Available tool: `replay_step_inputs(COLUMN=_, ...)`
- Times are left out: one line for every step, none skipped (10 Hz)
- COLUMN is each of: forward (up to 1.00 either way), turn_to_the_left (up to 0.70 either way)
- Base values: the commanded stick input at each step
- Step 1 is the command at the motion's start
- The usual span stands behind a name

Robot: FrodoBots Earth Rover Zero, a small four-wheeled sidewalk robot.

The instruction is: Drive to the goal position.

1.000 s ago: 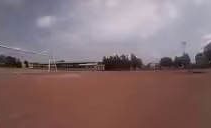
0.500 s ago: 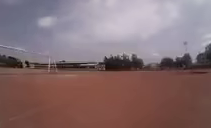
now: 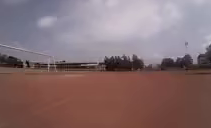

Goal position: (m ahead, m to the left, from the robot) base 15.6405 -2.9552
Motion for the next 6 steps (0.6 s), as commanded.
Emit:
replay_step_inputs(forward=0.62, turn_to_the_left=-0.04)
replay_step_inputs(forward=0.62, turn_to_the_left=-0.13)
replay_step_inputs(forward=0.62, turn_to_the_left=-0.22)
replay_step_inputs(forward=0.62, turn_to_the_left=-0.31)
replay_step_inputs(forward=0.63, turn_to_the_left=-0.31)
replay_step_inputs(forward=0.63, turn_to_the_left=-0.31)
